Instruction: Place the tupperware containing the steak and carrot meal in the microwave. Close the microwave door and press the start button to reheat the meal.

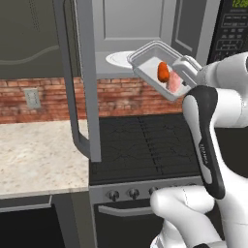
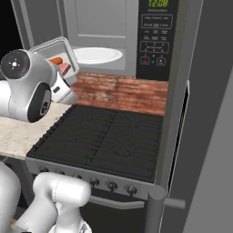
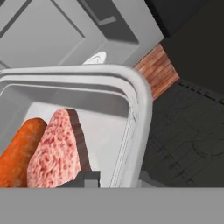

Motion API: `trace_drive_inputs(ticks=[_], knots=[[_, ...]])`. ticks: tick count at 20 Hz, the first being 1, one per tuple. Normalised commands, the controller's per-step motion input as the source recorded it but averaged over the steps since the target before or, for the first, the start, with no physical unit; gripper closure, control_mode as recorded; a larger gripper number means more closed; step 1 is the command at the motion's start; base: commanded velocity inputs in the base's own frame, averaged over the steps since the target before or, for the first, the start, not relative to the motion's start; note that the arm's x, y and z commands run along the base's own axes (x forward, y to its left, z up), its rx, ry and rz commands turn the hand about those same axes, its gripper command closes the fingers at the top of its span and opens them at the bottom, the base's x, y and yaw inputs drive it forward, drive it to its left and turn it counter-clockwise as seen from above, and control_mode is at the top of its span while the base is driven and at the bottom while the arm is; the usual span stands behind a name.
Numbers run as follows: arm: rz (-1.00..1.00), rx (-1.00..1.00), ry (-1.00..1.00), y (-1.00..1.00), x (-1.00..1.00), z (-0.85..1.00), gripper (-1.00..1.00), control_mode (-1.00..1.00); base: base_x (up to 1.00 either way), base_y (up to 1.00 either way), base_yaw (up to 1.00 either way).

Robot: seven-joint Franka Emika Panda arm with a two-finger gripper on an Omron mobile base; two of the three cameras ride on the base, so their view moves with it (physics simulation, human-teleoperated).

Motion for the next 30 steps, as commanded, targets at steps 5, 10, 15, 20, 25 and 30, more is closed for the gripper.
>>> trace_drive_inputs(ticks=[5, 10, 15, 20, 25, 30], knots=[[0.00, -0.03, 0.00, 0.00, 0.27, 0.32, 1.00, -1.00, 0.00, 0.00, 0.00], [0.00, 0.00, 0.03, 0.00, 0.41, 0.05, 1.00, -1.00, 0.00, 0.00, 0.00], [0.00, 0.00, 0.03, -0.01, 0.54, 0.00, 1.00, -1.00, 0.00, 0.00, 0.00], [0.00, 0.00, 0.00, 0.00, 0.59, 0.00, 1.00, -1.00, 0.00, 0.00, 0.00], [0.00, 0.00, 0.00, 0.00, 0.62, 0.00, 1.00, -1.00, 0.00, 0.00, 0.00], [0.00, 0.00, 0.01, 0.00, 0.66, 0.00, 1.00, -1.00, 0.00, 0.00, 0.00]])
